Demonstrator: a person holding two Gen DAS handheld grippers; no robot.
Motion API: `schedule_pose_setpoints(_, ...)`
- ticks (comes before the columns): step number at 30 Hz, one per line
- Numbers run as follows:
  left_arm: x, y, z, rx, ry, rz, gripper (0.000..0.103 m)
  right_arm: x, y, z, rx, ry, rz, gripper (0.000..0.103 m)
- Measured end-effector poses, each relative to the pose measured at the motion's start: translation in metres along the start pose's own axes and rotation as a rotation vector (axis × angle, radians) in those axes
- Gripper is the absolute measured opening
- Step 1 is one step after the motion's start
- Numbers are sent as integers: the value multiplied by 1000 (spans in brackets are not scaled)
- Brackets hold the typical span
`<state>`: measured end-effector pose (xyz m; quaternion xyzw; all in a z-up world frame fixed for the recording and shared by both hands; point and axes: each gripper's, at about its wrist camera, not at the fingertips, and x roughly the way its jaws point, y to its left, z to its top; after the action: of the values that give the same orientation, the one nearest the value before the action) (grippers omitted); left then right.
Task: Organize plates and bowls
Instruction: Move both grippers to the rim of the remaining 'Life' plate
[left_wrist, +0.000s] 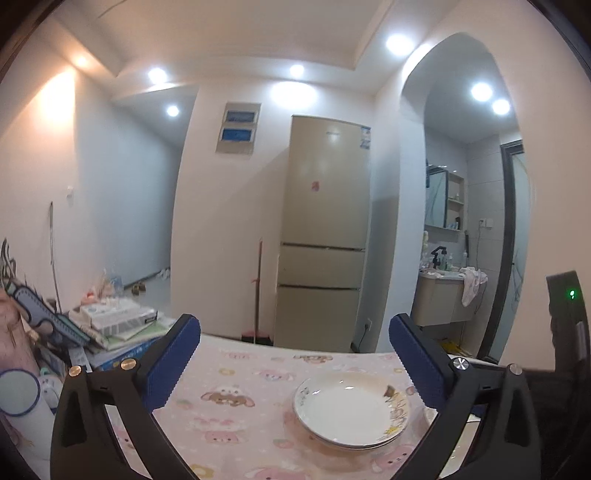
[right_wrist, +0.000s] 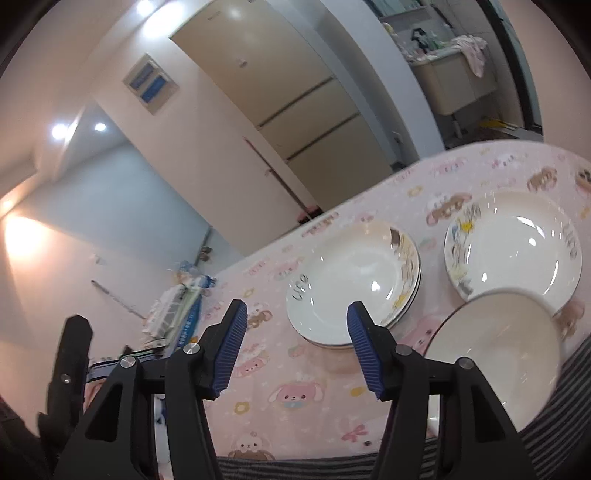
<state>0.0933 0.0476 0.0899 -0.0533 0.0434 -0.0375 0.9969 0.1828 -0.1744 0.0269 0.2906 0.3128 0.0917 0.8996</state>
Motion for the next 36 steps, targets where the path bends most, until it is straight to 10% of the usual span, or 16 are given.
schedule_pose_setpoints(12, 3, -100, 39, 49, 119, -244, 103, -113, -94, 93, -189, -204, -36, 63)
schedule_pose_setpoints(16, 38, -138, 41, 105, 291, -293, 103, -121, -127, 112, -202, -231, -93, 63)
schedule_pose_setpoints(26, 142, -185, -17, 113, 739, -328, 103, -70, -190, 133, -169, -52, -70, 63)
schedule_pose_setpoints(36, 213, -187, -76, 81, 902, -313, 102, -20, -253, 131, -73, 98, -227, 63)
